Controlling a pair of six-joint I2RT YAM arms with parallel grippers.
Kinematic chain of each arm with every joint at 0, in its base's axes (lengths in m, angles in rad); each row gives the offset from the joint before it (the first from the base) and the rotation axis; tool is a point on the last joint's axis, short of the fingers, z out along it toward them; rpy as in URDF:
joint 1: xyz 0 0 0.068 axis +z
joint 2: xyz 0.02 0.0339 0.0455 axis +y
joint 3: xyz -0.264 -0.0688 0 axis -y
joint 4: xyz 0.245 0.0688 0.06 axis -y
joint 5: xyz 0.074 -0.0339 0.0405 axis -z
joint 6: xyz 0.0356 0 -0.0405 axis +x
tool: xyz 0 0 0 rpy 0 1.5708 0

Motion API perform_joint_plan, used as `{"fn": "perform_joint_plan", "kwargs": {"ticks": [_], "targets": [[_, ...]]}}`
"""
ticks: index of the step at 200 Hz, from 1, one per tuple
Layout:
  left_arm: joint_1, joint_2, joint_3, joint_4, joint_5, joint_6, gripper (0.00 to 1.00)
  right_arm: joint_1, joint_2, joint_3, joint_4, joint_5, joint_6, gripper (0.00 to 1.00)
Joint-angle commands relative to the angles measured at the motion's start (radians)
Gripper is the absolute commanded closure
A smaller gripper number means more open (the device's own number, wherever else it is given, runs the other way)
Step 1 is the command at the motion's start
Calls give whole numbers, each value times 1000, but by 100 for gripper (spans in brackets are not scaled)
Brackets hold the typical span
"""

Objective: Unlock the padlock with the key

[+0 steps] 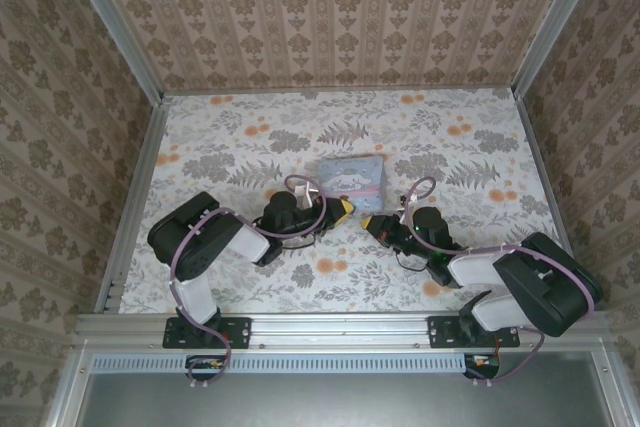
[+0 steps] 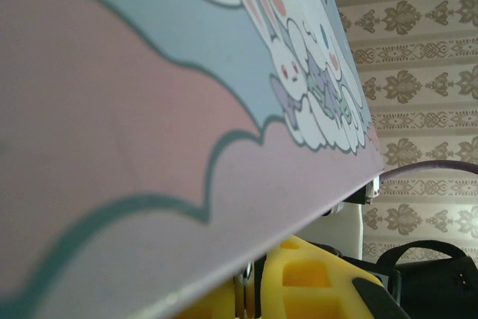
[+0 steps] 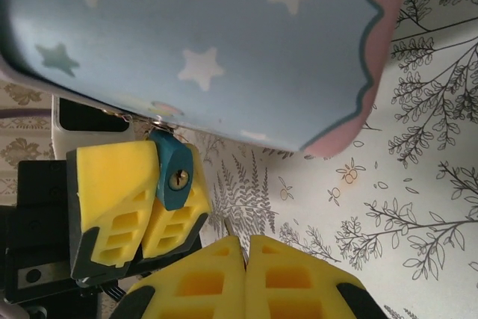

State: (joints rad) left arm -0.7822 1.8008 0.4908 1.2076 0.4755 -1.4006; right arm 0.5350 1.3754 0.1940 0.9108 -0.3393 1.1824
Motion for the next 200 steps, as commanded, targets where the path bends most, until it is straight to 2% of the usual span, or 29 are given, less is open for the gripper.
{"fn": "perform_joint_plan", "kwargs": {"ticks": [1, 65, 200], "targets": [[14, -10, -10, 73, 54, -23, 100, 6, 8, 15, 74, 8, -7, 100], [19, -10, -6, 74, 87, -25, 100, 6, 8, 13, 65, 17, -12, 100], [18, -1, -12, 74, 77, -26, 100, 4, 71, 45, 85, 22, -1, 100]]}}
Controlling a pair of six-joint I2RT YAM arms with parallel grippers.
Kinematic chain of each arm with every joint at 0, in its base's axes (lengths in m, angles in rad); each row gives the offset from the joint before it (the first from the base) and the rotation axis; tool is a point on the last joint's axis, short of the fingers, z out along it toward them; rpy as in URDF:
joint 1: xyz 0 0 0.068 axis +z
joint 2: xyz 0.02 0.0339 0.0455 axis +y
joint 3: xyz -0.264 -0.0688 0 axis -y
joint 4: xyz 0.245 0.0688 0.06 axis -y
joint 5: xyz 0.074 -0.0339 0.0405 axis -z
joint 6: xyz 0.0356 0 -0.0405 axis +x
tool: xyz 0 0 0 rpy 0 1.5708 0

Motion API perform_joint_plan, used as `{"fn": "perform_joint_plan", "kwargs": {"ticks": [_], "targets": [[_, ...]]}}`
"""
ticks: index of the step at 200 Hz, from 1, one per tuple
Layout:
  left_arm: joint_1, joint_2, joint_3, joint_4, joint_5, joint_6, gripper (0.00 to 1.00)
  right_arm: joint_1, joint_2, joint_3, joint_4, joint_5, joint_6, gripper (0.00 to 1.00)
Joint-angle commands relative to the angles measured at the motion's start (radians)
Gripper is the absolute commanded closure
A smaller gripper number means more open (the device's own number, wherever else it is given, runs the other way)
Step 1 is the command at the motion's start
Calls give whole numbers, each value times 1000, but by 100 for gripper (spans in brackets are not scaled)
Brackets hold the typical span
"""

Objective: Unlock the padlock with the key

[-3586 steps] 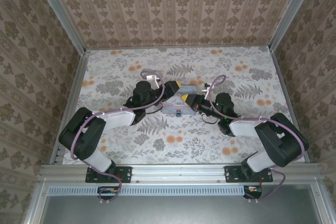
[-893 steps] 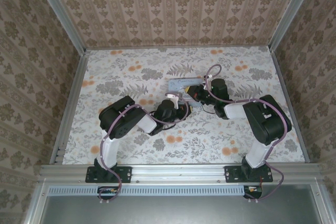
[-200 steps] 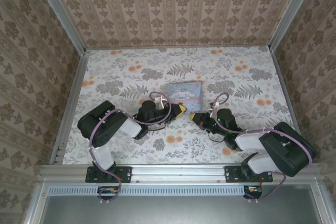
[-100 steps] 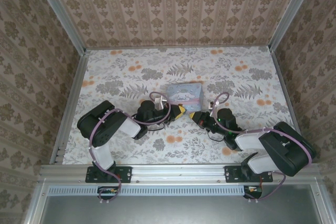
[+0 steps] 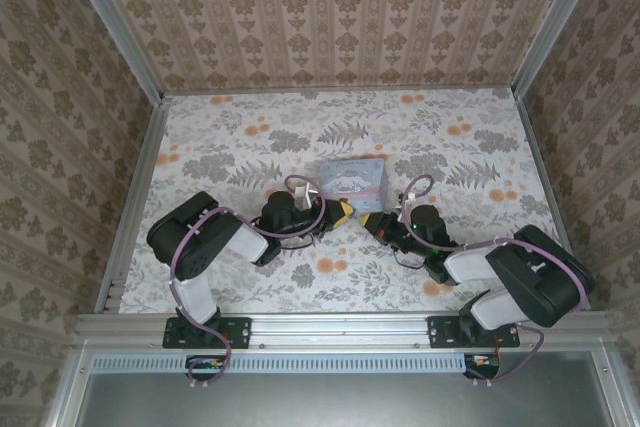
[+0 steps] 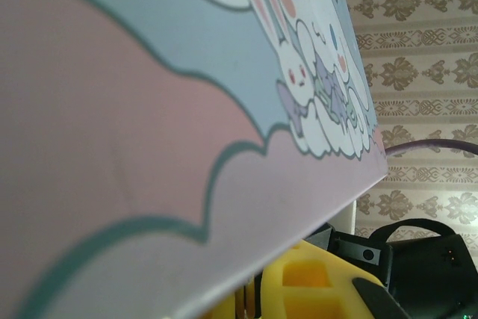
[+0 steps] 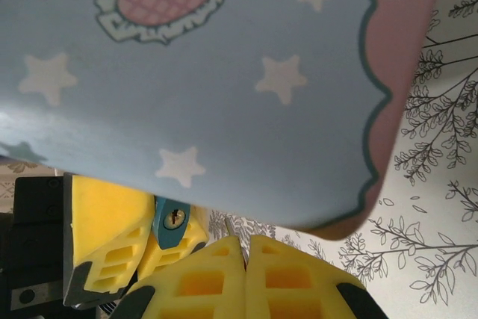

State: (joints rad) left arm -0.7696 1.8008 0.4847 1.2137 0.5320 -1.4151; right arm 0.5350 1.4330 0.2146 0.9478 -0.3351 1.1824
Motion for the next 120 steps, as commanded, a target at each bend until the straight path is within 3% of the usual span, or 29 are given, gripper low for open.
{"fn": "perform_joint_plan", "kwargs": {"ticks": [1, 120], "targets": [[6, -1, -6, 67, 20, -11, 100, 4, 14, 24, 48, 17, 0, 100], [7, 19, -4, 69, 23, -2, 100, -1, -29, 34, 16, 9, -4, 100]]}}
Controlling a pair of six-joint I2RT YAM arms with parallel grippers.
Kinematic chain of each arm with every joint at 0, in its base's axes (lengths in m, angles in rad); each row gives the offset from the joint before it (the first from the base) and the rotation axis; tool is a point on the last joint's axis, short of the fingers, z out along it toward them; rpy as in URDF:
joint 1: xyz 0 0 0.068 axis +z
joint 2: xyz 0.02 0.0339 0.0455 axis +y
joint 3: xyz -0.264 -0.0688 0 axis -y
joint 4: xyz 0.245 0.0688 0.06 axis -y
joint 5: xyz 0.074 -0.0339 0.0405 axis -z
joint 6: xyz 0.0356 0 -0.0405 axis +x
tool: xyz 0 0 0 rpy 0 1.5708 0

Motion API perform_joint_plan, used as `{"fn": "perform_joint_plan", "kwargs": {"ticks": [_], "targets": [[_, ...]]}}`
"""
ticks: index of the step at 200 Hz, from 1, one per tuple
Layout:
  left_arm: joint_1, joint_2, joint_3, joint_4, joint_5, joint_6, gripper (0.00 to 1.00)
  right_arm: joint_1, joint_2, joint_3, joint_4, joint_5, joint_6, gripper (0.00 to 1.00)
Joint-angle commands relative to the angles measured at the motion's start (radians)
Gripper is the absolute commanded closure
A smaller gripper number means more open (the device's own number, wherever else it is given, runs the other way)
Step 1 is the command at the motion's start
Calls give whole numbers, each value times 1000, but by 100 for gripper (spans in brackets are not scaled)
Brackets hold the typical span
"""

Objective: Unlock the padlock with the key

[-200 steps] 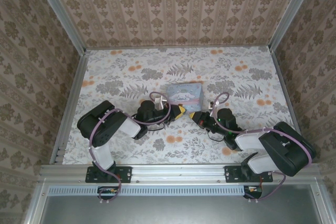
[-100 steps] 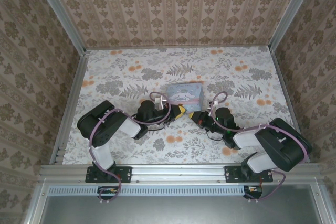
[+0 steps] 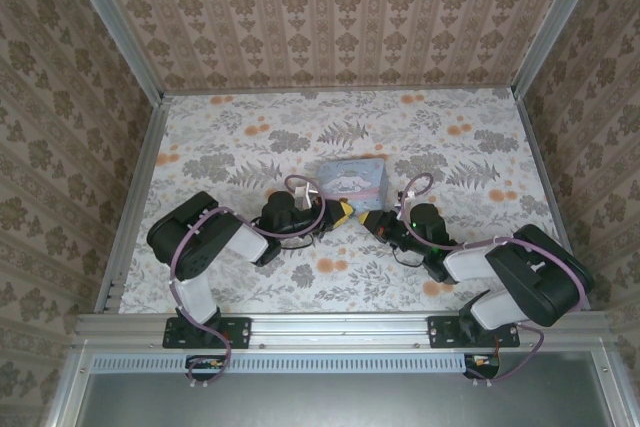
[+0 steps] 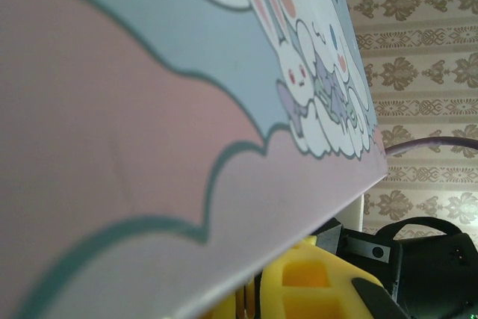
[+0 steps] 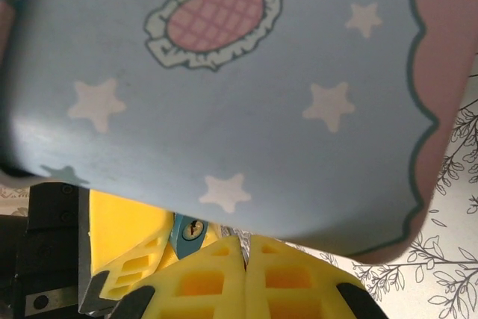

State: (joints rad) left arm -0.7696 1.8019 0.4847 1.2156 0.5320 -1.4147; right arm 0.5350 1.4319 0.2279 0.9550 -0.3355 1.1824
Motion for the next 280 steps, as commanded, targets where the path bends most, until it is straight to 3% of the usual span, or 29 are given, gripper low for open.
{"fn": "perform_joint_plan", "kwargs": {"ticks": [1, 280], "targets": [[6, 17, -4, 67, 23, -2, 100, -1, -28, 21, 9, 9, -4, 100], [-8, 36, 5, 66, 2, -6, 100, -18, -81, 35, -38, -5, -19, 100]]}}
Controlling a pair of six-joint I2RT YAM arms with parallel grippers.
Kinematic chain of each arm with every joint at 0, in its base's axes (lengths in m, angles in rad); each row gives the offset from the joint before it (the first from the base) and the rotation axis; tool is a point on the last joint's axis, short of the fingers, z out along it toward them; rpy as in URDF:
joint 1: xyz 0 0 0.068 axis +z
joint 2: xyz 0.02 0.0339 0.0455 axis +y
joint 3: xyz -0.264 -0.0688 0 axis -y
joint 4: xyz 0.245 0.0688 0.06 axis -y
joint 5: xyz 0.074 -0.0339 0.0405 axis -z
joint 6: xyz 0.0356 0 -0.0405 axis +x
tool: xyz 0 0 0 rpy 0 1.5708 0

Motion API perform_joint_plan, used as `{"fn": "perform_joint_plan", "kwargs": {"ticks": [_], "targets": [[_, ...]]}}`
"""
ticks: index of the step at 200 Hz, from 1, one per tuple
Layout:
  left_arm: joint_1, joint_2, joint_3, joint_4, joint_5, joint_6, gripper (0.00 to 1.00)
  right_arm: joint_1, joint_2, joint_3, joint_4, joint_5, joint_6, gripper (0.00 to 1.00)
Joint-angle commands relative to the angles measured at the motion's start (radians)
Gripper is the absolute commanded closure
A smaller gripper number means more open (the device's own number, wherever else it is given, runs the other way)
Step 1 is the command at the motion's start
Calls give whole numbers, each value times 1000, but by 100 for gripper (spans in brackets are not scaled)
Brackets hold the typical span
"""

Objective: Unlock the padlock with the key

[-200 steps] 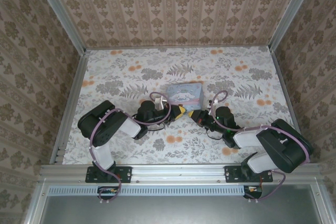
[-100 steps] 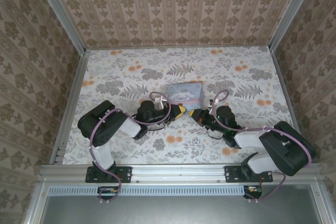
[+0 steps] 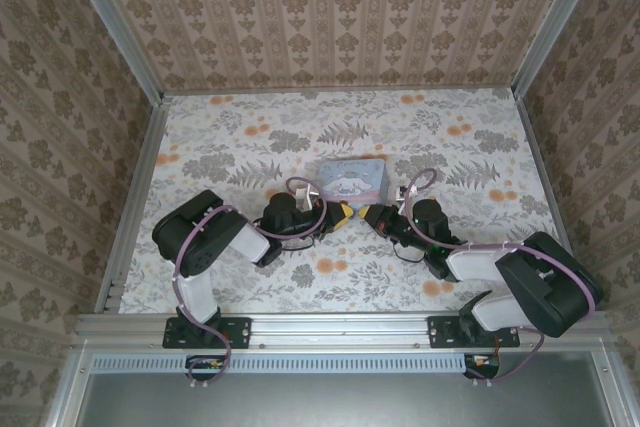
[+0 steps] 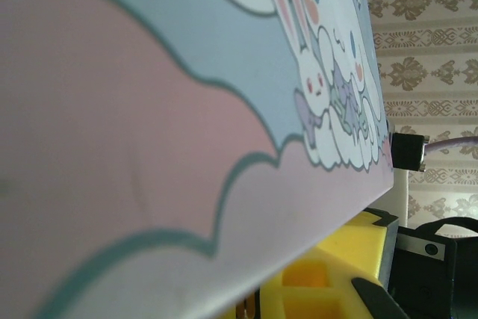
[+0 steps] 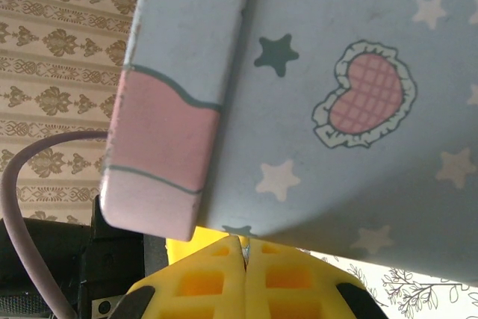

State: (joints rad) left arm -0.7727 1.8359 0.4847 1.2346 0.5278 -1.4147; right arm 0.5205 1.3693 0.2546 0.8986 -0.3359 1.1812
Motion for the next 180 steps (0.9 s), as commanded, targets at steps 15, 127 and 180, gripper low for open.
{"fn": "perform_joint_plan", "kwargs": {"ticks": [15, 127, 180], "targets": [[-5, 3, 0, 47, 0, -7, 100, -5, -31, -1, 12, -10, -18, 100], [-5, 7, 5, 47, -5, -9, 100, -5, -153, -62, -165, -6, -55, 100], [-5, 7, 8, 47, -5, -11, 100, -4, -87, -20, -127, -23, -44, 100]]}}
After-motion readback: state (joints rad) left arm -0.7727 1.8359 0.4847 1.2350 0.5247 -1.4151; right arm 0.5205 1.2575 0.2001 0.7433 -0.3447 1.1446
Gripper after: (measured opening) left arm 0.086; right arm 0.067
